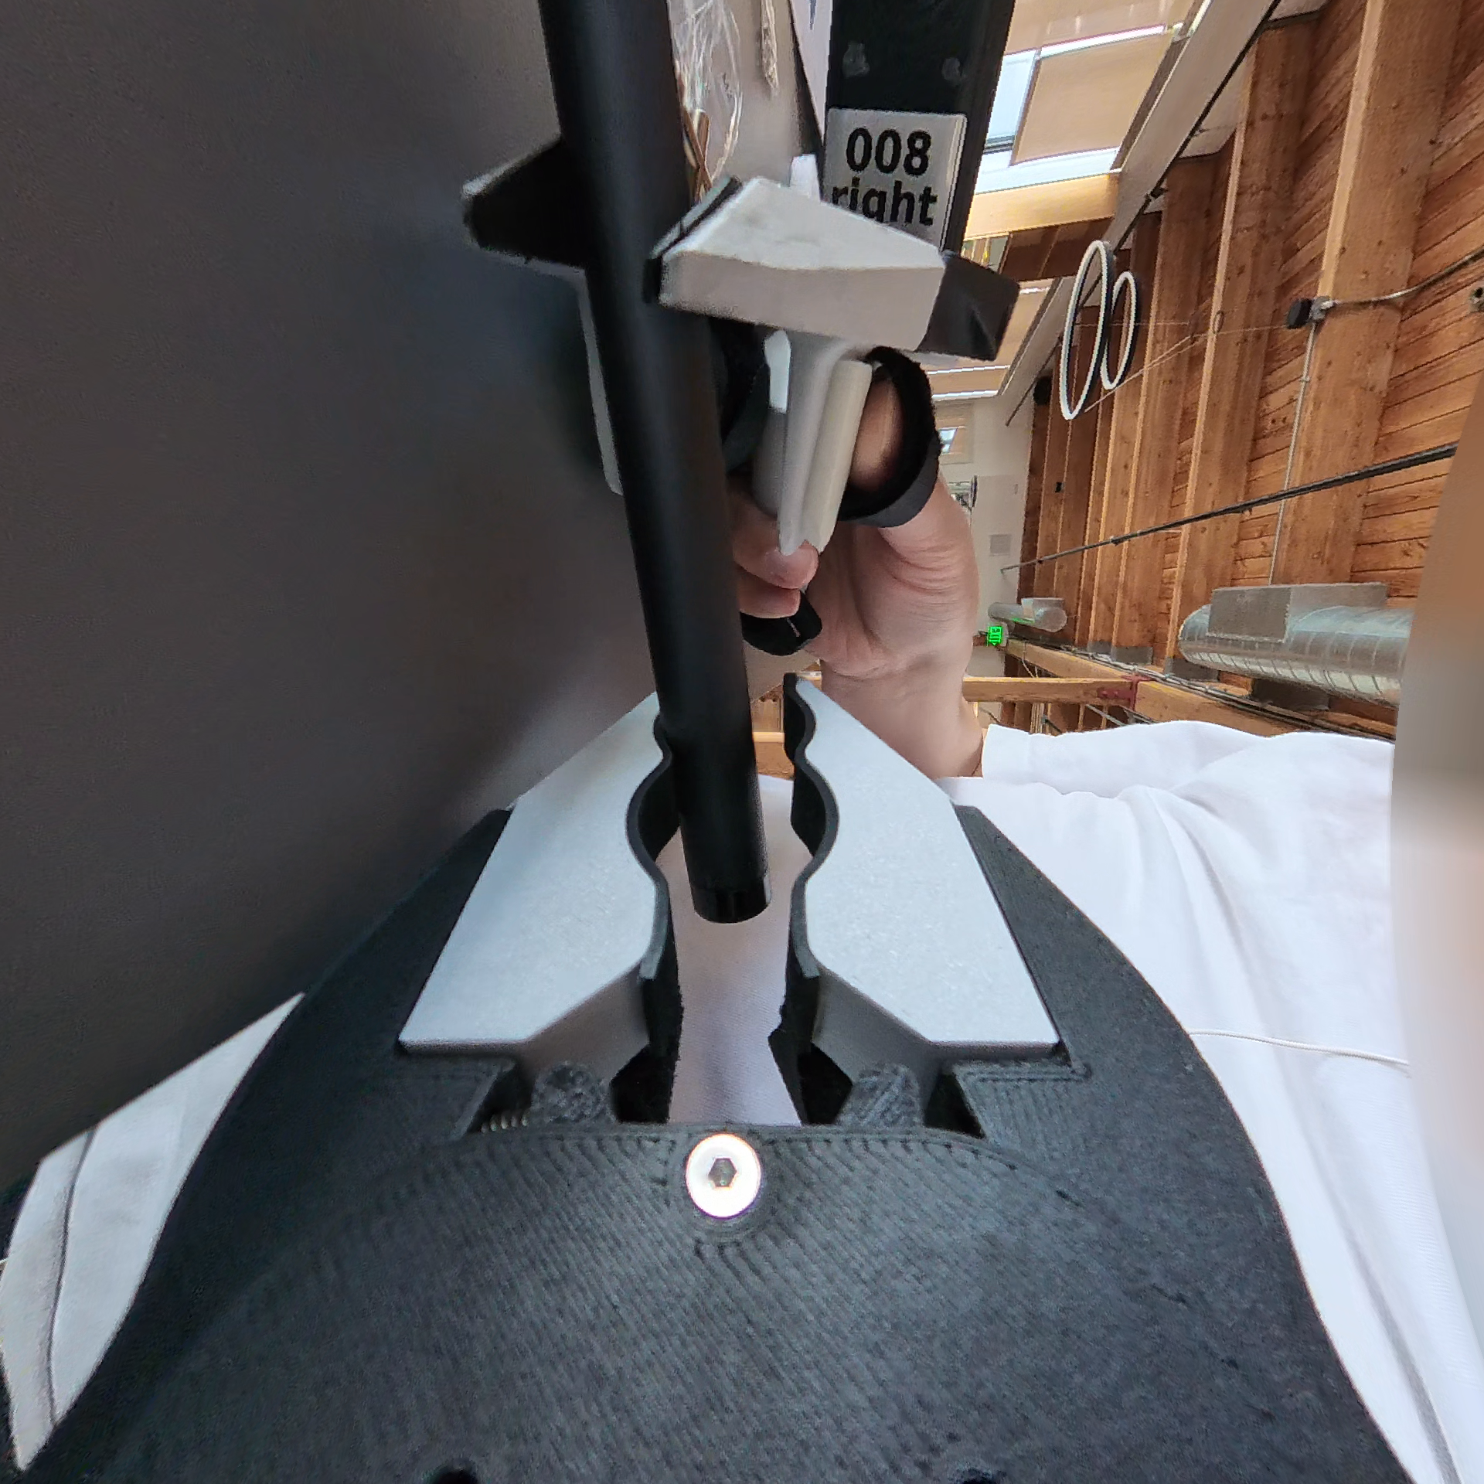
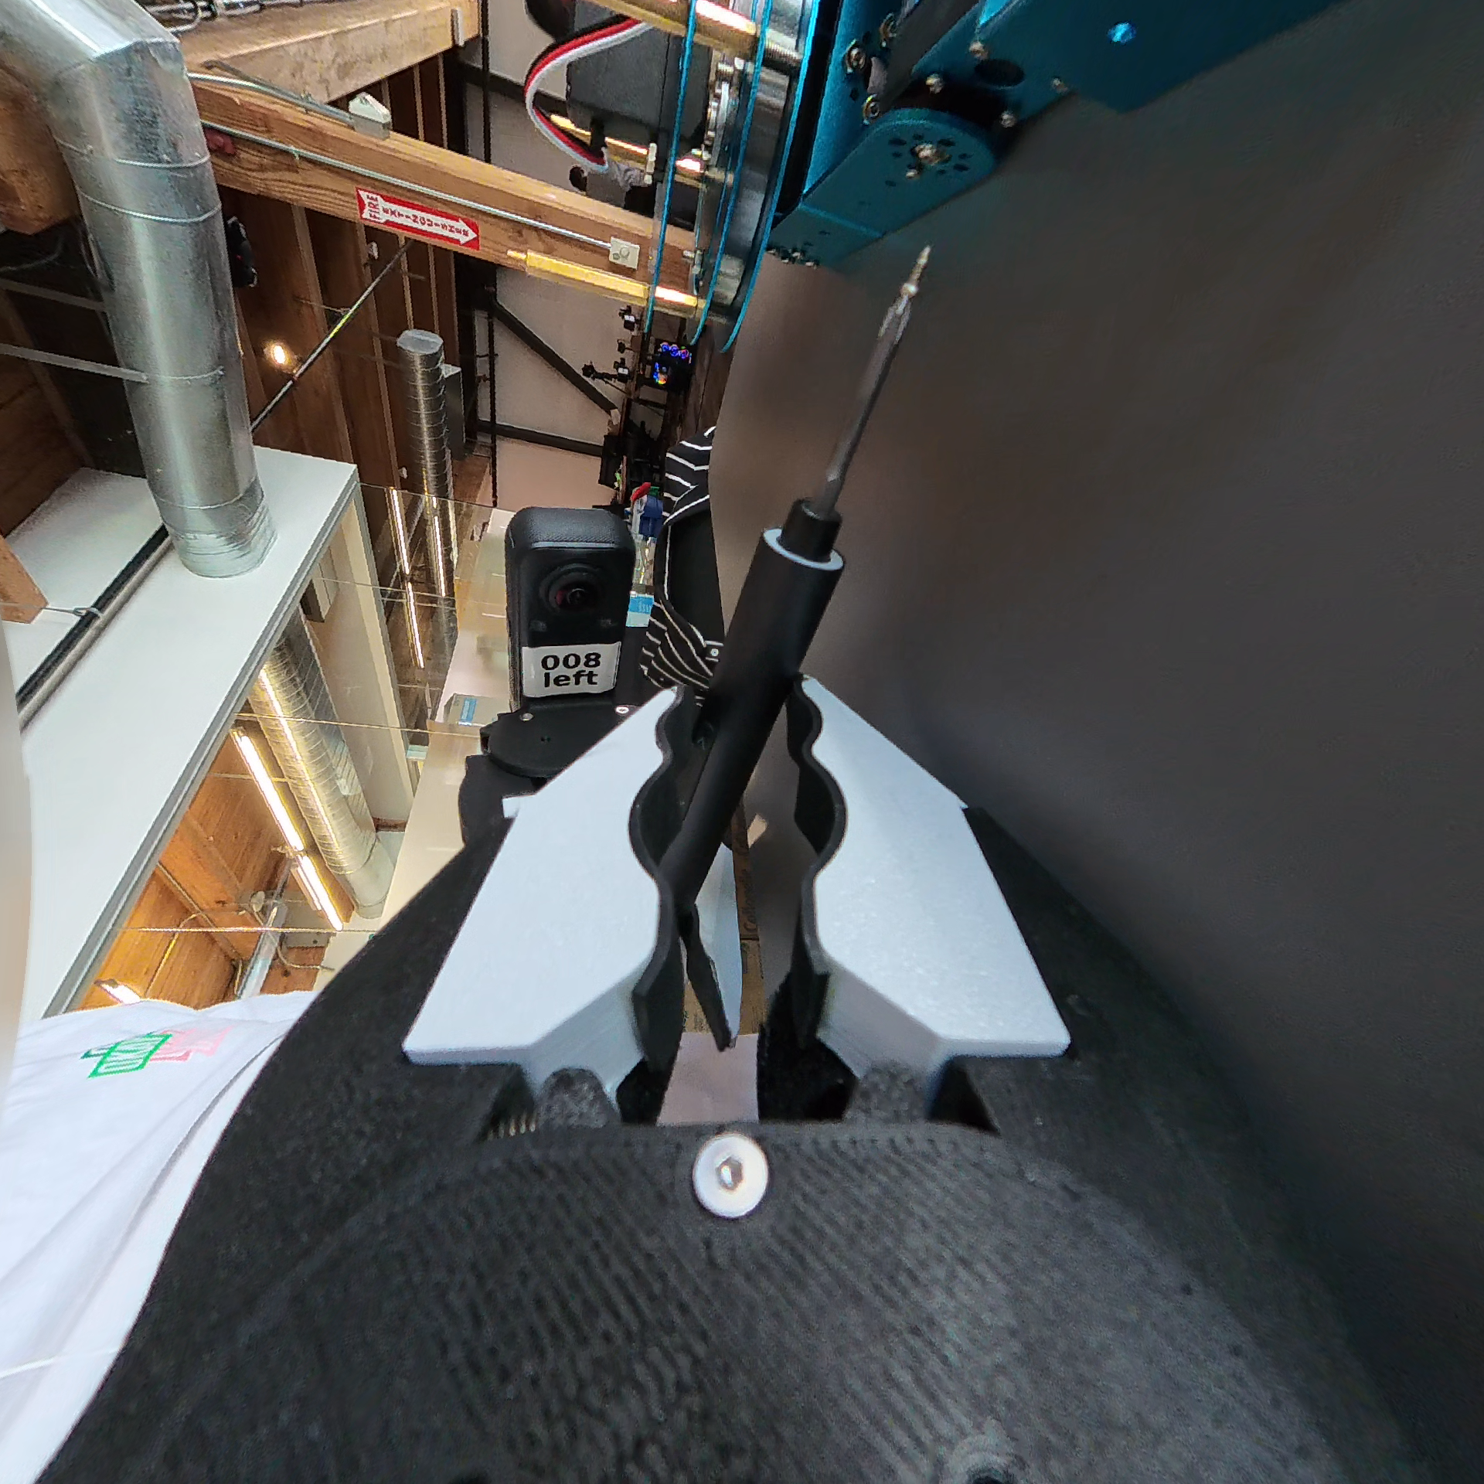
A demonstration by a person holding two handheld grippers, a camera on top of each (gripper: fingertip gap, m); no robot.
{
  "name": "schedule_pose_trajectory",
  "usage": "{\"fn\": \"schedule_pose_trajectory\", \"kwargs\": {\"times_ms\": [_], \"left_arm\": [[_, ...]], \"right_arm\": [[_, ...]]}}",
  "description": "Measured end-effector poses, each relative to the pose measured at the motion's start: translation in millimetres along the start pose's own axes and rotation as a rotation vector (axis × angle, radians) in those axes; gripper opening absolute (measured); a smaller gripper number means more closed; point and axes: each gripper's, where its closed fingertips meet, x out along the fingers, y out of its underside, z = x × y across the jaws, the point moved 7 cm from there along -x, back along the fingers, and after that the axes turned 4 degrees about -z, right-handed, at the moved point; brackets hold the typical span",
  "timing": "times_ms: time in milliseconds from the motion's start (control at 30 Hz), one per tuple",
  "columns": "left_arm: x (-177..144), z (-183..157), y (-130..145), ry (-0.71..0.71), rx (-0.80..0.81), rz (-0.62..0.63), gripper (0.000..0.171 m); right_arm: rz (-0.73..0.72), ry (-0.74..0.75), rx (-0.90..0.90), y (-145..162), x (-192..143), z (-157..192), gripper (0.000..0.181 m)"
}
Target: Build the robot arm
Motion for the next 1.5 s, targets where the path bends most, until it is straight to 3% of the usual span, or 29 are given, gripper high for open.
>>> {"fn": "schedule_pose_trajectory", "kwargs": {"times_ms": [100, 167, 233, 833, 1500], "left_arm": [[-2, 0, 0, 0.001, -0.003, -0.024, 0.022], [-4, 1, 0, 0.005, -0.008, -0.036, 0.011], [-5, 3, -1, 0.003, -0.021, -0.052, 0.01], [-12, 12, -17, 0.005, -0.063, -0.107, 0.009], [-16, 15, -21, -0.005, -0.058, -0.082, 0.009]], "right_arm": [[0.003, -0.006, 0.0, -1, 1, 0, 0.023], [0.015, -0.012, -0.001, -1, 3, 1, 0.024], [0.03, -0.008, -0.005, -3, 6, 1, 0.024], [0.126, 0.039, -0.051, -23, 28, -2, 0.024], [0.154, 0.041, -0.036, -26, 35, -3, 0.023]]}}
